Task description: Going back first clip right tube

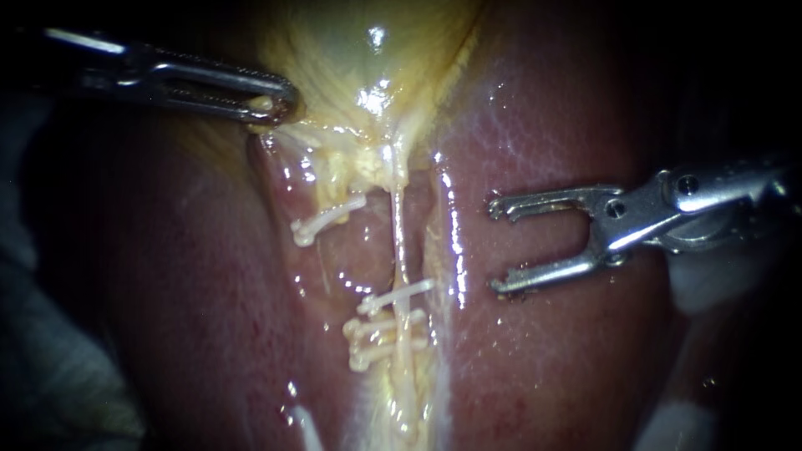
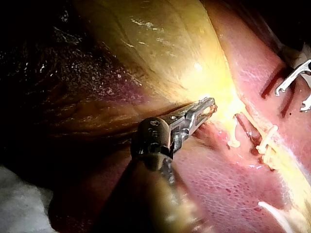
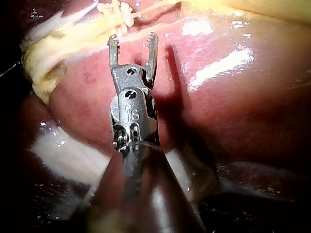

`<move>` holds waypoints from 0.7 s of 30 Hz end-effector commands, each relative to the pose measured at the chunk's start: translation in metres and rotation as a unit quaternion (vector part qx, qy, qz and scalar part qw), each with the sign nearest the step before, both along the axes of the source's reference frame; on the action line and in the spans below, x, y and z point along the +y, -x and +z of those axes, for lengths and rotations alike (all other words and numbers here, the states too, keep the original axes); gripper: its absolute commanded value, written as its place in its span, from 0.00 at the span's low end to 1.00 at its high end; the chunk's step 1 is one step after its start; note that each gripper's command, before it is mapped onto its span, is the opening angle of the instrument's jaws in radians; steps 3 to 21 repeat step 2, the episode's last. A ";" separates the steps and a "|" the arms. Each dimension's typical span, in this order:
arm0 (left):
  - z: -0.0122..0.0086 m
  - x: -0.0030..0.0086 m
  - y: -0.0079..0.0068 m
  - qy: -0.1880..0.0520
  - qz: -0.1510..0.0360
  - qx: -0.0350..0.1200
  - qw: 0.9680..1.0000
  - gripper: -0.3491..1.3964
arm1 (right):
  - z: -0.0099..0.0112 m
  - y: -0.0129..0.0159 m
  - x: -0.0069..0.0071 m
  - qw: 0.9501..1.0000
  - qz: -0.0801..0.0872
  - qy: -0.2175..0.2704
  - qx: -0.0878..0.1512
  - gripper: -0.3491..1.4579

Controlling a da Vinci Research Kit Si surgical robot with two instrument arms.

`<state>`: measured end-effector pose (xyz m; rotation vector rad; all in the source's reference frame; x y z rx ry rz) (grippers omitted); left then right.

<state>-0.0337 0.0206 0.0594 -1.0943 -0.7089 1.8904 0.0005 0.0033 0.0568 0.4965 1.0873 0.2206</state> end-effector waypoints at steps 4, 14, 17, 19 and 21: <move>-0.0001 0.0000 -0.0002 0.000 0.001 -0.001 1.000 0.00 | 0.0000 0.0000 -0.0001 1.000 0.000 0.000 0.000 0.47; -0.0001 0.0000 -0.0002 0.000 0.001 -0.001 1.000 0.00 | 0.0000 0.0000 -0.0001 1.000 0.000 0.000 0.000 0.47; -0.0001 0.0000 -0.0002 0.000 0.001 -0.001 1.000 0.00 | 0.0000 0.0000 -0.0001 1.000 0.000 0.000 0.000 0.47; -0.0001 0.0000 -0.0002 0.000 0.001 -0.001 1.000 0.00 | 0.0000 0.0000 -0.0001 1.000 0.000 0.000 0.000 0.47; -0.0001 0.0000 -0.0002 0.000 0.001 -0.001 1.000 0.00 | 0.0000 0.0000 -0.0001 1.000 0.000 0.000 0.000 0.47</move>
